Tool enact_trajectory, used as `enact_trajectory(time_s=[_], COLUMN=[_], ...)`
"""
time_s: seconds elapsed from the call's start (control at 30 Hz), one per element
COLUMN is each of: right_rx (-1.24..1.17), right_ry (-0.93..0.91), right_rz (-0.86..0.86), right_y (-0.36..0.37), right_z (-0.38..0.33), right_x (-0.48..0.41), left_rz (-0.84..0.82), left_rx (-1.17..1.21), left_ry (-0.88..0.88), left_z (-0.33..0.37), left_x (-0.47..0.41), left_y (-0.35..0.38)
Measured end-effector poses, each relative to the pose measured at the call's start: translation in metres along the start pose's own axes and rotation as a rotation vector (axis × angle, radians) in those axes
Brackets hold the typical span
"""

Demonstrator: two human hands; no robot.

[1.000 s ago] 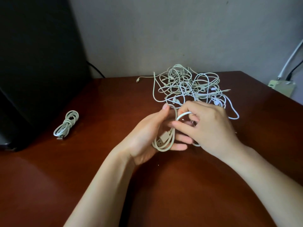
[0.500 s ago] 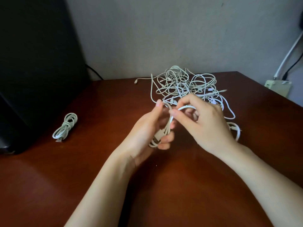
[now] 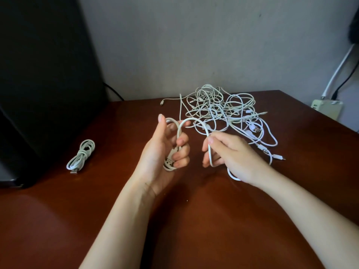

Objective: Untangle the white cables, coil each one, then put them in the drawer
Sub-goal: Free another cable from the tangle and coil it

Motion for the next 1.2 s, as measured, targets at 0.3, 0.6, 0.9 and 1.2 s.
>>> enact_trajectory(time_s=[0.3, 0.6, 0.9, 1.2], right_rx=[0.081, 0.260, 0.090, 0.249], right_ry=[-0.224, -0.483, -0.280, -0.293], right_rz=[0.273, 0.448, 0.513, 0.600], right_y=[-0.014, -0.007, -0.014, -0.020], right_z=[-0.021, -0.034, -0.022, -0.015], right_x=[0.012, 0.028, 0.025, 0.019], left_rz=[0.102, 0.180, 0.267, 0.133], left_rx=[-0.088, -0.433, -0.389, -0.459], left_ry=[0.115, 0.177, 0.252, 0.207], left_z=[0.008, -0.013, -0.005, -0.008], left_x=[0.000, 0.000, 0.002, 0.002], left_y=[-0.011, -0.003, -0.005, 0.006])
Point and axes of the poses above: each hand's wrist, its own x-axis away from the middle knuckle, its own y-axis out of the palm, z = x × y, the point moved 6 cm from there along -x, towards the middle knuckle, and after that the axes turned 2 degrees about y, right-handed, at the moved point
